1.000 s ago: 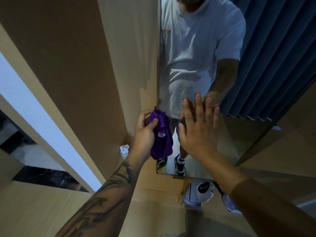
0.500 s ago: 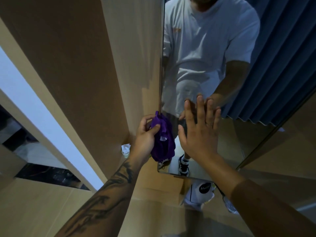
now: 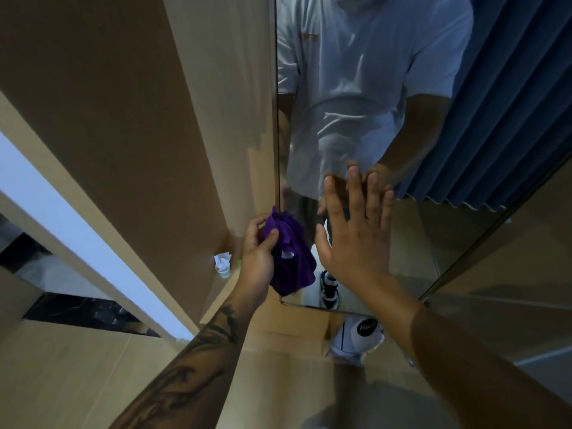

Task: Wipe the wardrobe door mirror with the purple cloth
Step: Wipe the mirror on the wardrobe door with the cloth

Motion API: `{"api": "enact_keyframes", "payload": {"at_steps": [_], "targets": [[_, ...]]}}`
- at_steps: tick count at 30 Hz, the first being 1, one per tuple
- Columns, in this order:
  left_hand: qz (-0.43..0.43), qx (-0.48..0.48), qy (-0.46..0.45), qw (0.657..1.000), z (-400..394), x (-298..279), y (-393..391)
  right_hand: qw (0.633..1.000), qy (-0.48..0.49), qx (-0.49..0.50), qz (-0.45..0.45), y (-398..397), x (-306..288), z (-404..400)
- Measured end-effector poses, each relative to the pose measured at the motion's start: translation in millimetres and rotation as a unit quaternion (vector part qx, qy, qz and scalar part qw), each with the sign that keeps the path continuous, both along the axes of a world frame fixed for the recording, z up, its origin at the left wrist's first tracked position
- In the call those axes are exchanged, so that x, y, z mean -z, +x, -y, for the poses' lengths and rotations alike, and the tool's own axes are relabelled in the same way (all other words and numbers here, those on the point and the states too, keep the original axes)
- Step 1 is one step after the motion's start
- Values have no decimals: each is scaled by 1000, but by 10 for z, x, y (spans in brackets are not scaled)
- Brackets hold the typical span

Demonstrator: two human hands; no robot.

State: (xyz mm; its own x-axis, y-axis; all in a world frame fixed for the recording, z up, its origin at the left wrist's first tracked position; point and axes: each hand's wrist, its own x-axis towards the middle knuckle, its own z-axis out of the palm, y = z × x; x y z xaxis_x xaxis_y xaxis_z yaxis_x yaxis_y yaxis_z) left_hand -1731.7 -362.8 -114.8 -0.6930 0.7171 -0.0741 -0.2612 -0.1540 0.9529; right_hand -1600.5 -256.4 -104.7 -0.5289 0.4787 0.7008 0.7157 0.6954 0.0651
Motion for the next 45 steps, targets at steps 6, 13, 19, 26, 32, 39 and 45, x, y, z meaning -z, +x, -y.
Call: {"api": "enact_keyframes", "payload": {"at_steps": [6,13,19,26,32,39,45], "targets": [[-10,-30,90,995,-87,-380,-12,1000,-2,-15,-10,7,50,-16],[-6,-60,62,996,-143,-51,46,999,-7,-42,5,79,199,-63],[84,-69,-38,993,-132,430,137,998,-3,-58,28,156,383,-144],[19,-108,70,991,-184,-94,120,997,-20,-72,8,144,385,-131],[-9,-134,8,991,-224,235,233,997,-18,-74,-16,116,427,-125],[61,-89,-49,993,-142,725,164,997,7,-70,-22,127,476,-144],[32,-81,39,995,-207,390,40,1000,18,-9,11,252,768,-169]]}}
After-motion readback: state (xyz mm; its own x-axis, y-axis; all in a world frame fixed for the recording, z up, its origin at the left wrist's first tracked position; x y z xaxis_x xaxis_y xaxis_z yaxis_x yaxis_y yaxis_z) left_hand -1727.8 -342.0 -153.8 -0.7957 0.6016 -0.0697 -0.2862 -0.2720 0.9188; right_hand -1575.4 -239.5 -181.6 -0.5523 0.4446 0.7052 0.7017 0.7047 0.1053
